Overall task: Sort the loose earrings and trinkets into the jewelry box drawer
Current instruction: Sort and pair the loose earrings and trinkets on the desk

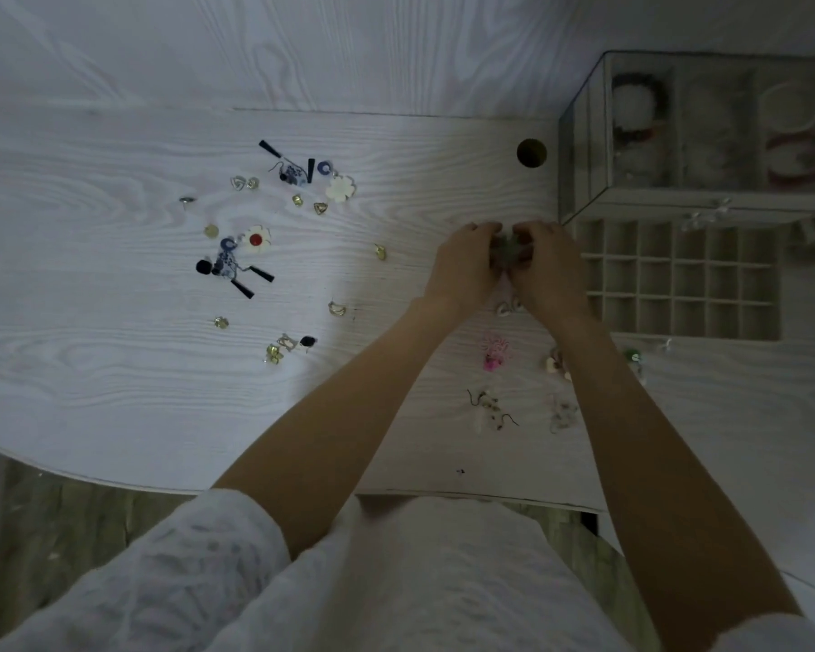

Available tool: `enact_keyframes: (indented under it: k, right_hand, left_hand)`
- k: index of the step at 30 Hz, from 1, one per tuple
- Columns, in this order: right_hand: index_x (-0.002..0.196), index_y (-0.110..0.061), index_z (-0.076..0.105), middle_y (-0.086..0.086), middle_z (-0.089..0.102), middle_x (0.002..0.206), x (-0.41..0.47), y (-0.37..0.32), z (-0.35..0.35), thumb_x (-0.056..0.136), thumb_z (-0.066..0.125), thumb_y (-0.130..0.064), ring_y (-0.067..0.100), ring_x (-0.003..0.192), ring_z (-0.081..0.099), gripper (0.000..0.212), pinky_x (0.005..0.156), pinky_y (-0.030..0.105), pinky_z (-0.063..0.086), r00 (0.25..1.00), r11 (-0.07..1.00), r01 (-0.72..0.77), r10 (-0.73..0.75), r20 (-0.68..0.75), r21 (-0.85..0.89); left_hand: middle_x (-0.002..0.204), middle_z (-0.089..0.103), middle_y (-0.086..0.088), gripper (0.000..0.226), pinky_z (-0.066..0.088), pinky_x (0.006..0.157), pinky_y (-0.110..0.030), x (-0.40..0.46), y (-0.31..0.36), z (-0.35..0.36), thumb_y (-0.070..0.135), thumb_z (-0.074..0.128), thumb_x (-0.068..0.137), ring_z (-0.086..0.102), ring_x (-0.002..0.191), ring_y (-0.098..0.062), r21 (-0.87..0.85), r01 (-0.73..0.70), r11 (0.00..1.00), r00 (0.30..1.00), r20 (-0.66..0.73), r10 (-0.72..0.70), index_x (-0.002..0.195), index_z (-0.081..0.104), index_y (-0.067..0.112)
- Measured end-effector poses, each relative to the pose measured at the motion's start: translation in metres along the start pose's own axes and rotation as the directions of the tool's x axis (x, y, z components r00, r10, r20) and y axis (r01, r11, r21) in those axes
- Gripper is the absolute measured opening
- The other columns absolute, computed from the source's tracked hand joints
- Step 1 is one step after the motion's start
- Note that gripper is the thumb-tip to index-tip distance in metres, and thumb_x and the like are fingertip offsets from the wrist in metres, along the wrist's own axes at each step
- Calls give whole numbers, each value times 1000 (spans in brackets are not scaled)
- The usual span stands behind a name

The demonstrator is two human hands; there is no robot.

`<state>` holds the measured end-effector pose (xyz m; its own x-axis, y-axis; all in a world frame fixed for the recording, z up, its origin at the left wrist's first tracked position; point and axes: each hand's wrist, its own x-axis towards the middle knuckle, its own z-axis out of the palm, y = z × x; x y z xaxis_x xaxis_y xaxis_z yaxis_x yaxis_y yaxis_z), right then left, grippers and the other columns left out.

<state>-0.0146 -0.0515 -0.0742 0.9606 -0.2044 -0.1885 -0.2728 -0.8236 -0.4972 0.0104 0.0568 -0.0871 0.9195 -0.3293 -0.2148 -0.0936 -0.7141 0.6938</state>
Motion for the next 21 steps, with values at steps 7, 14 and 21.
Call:
enact_keyframes:
  k: [7,14,21]
  right_hand:
    - [108,-4,62,15,59,108,-23,-11,-12,82,53,-1,29,94,58,27,80,35,46,975,984,174,-178,-132,-38]
    - [107,-10,63,8,62,105,-41,-51,5,86,54,-3,22,94,57,24,75,23,38,921,921,390,-390,-5,-12]
    - [121,-5,56,19,54,114,-13,-92,67,87,55,-7,33,104,51,34,82,32,40,941,945,326,-325,90,8]
  left_hand:
    - [117,64,-10,39,46,94,-36,-23,-13,-25,9,53,88,62,102,-24,-91,-51,995,998,-31,48,127,53,6]
    - [92,71,2,24,50,68,-24,-89,-65,-97,23,52,92,64,83,-11,129,-336,933,914,-195,357,112,64,15]
    - [97,70,3,24,45,77,-29,-145,-140,-141,20,61,87,59,92,-19,178,123,976,916,-398,-43,111,64,16]
